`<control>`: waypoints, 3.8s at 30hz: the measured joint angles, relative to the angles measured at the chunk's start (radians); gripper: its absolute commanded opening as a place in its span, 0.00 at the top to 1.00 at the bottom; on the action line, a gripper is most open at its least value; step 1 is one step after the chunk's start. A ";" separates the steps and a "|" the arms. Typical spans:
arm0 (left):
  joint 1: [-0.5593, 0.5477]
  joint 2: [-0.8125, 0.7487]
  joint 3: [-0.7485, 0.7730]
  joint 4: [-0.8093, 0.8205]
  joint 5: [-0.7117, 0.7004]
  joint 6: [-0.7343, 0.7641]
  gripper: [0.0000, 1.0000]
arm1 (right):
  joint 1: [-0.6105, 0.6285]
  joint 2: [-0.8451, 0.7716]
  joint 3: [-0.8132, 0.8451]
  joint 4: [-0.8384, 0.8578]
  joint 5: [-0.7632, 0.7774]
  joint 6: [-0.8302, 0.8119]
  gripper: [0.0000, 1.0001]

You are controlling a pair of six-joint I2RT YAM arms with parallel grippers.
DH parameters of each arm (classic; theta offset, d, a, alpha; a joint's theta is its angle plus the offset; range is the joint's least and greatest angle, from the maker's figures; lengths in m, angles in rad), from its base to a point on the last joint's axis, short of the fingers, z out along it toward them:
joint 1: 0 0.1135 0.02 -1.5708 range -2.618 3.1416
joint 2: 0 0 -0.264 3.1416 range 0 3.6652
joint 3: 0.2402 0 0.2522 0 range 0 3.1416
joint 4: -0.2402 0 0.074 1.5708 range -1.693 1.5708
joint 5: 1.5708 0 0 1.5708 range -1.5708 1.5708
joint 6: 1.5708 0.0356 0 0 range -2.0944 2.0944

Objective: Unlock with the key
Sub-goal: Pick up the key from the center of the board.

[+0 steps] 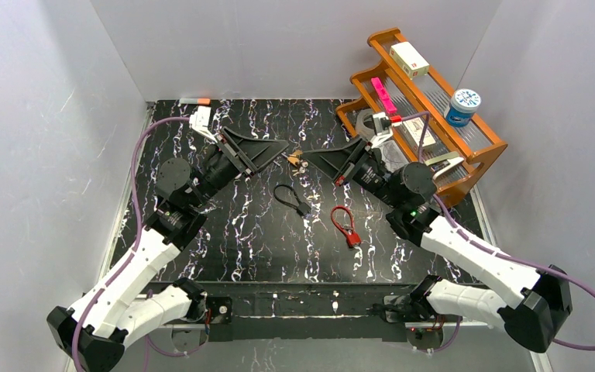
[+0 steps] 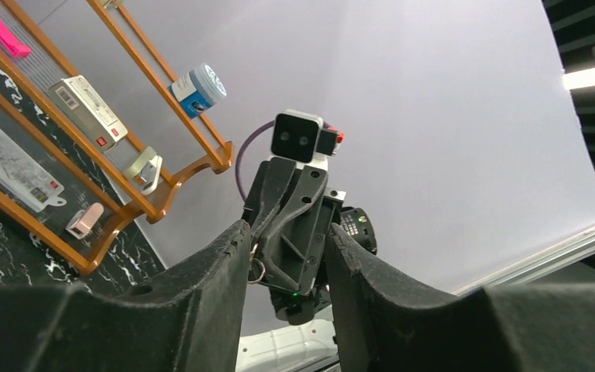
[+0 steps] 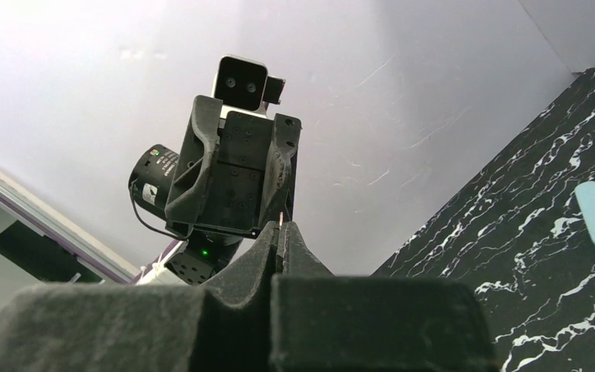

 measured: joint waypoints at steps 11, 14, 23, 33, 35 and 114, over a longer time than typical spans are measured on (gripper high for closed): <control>0.000 0.000 -0.015 0.021 -0.020 -0.037 0.60 | 0.000 0.041 0.002 0.093 -0.022 0.060 0.99; 0.000 0.001 -0.016 0.022 -0.021 -0.039 0.60 | 0.000 0.041 0.003 0.100 -0.023 0.063 0.99; 0.000 0.047 -0.016 0.044 0.039 -0.033 0.74 | 0.000 0.058 0.010 0.100 -0.016 0.067 0.99; 0.000 0.049 -0.016 0.065 0.051 -0.023 1.00 | 0.000 0.064 0.010 0.106 -0.008 0.088 0.99; 0.000 0.049 -0.016 0.064 0.050 -0.018 1.00 | 0.000 0.064 0.010 0.107 -0.005 0.090 0.99; 0.005 0.119 0.235 -0.283 0.496 0.537 1.00 | 0.000 -0.055 0.060 -0.182 -0.196 -0.275 0.53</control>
